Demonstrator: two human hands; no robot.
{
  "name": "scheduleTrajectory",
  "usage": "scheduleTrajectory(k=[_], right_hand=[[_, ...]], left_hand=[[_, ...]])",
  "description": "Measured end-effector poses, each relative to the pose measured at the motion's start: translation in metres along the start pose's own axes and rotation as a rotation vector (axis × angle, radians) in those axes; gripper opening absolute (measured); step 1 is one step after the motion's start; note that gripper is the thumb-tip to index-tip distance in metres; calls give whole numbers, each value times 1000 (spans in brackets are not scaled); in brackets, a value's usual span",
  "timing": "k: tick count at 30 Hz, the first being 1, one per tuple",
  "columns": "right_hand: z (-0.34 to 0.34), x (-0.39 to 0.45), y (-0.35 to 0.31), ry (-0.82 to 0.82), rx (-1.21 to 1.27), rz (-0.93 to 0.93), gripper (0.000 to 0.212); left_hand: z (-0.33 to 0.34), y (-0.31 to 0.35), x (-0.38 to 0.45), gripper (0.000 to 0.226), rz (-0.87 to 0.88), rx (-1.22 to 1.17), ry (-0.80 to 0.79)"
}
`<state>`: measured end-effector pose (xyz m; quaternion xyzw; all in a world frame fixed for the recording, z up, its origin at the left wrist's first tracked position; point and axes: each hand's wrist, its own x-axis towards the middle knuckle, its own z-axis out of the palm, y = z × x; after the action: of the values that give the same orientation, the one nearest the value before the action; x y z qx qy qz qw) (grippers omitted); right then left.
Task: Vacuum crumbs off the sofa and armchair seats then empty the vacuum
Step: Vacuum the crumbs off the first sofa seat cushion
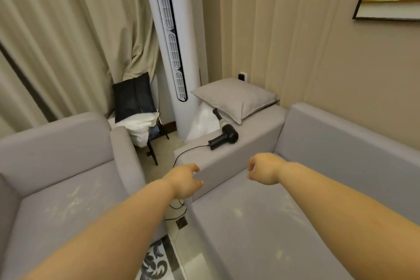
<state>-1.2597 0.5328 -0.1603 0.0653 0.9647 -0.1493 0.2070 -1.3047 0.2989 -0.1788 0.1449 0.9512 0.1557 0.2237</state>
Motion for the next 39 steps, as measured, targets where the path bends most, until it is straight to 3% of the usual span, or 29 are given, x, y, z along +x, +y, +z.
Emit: scheduleTrajectory(k=[7, 15, 21, 28, 32, 36, 39], right_hand=[[-6, 146, 13, -63, 25, 40, 33], [-3, 315, 24, -103, 167, 215, 39], [16, 409, 32, -117, 285, 301, 43], [40, 458, 44, -117, 374, 381, 45], [45, 458, 50, -118, 398, 431, 46], [38, 451, 48, -76, 446, 453, 51], [26, 440, 36, -27, 534, 445, 63]], left_hand=[[-17, -11, 163, 69, 56, 33, -57], [-18, -24, 376, 63, 124, 49, -154], [-1, -32, 493, 65, 138, 89, -208], [40, -36, 549, 71, 171, 105, -335], [51, -35, 553, 60, 163, 68, -334], [41, -27, 539, 53, 160, -108, -356], [28, -20, 512, 41, 172, -371, -358]])
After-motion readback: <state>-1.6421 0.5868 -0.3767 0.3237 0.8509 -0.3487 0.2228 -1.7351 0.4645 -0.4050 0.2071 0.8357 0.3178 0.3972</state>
